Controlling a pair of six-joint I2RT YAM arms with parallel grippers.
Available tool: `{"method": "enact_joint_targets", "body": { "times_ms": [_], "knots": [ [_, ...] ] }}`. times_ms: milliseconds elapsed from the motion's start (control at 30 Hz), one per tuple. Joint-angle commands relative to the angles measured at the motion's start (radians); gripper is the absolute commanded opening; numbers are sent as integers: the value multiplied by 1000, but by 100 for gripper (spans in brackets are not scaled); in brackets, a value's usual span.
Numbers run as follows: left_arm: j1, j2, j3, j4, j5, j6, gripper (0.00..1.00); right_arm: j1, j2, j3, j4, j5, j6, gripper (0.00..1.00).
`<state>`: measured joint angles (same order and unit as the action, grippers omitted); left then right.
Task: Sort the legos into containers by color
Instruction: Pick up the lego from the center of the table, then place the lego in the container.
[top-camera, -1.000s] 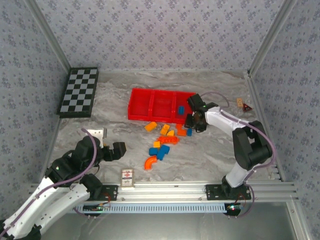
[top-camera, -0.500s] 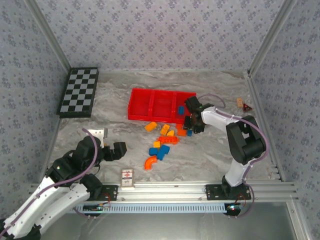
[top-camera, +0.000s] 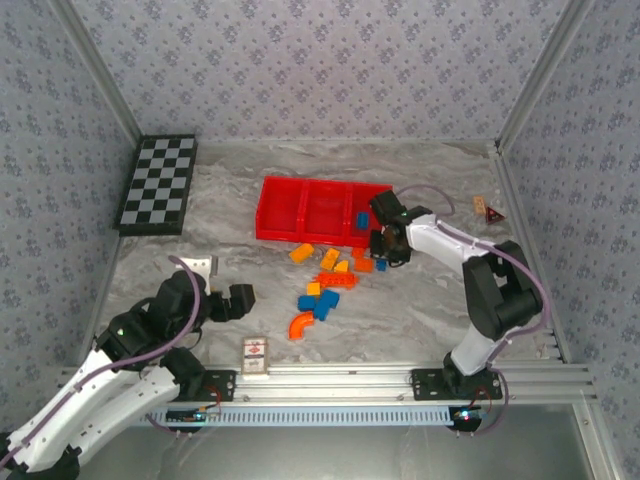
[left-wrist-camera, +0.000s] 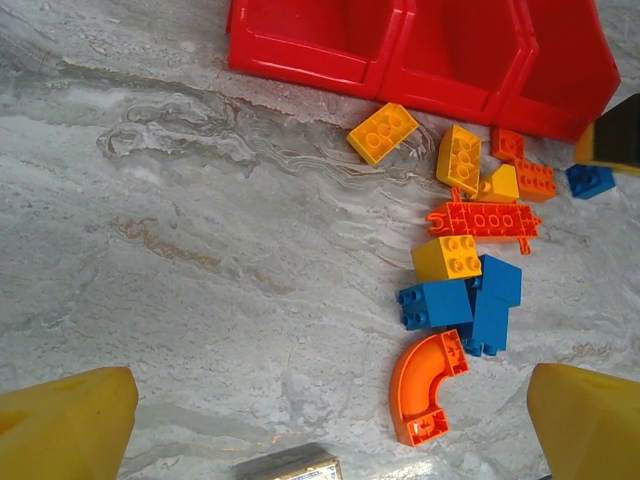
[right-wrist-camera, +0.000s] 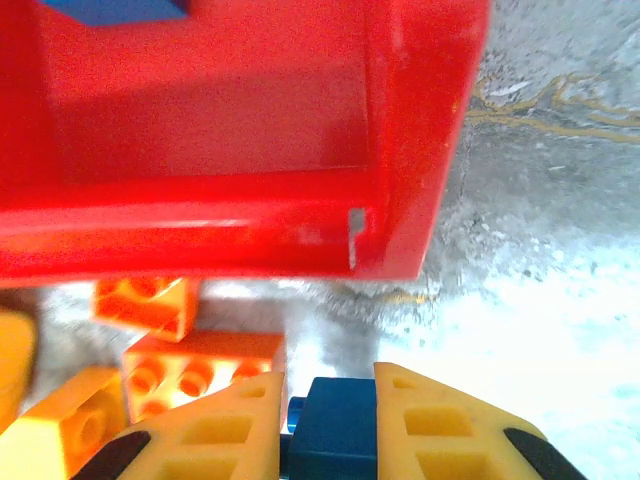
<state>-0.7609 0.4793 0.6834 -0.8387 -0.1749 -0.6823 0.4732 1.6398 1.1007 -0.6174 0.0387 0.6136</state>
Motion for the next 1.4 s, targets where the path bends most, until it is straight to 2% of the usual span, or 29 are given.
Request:
{"method": "enact_joint_targets", "body": {
  "times_ms": [0,167,467,633,933,1133,1367],
  "knots": [
    [-8,12,9,-6,-13,0,100,16,-87,76,-72,30,-3,19],
    [-8,31,13,-5,-8,4,100,3,-65,231,-112,-4,-69,19],
    [-8,41,18,-8,-9,7,100,-47,245,629,-266,-22,-226,18],
    [-9,39,18,-8,-8,7,100,-63,386,753,-324,-3,-246,18],
    [-9,30,24,-23,-19,3,100,-67,460,738,-323,47,-246,20],
    [-9,24,42,-48,-16,-2,100,-64,427,714,-318,59,-233,42],
    [-9,22,48,-60,-17,-9,100,-47,304,648,-313,85,-209,51]
  ]
}}
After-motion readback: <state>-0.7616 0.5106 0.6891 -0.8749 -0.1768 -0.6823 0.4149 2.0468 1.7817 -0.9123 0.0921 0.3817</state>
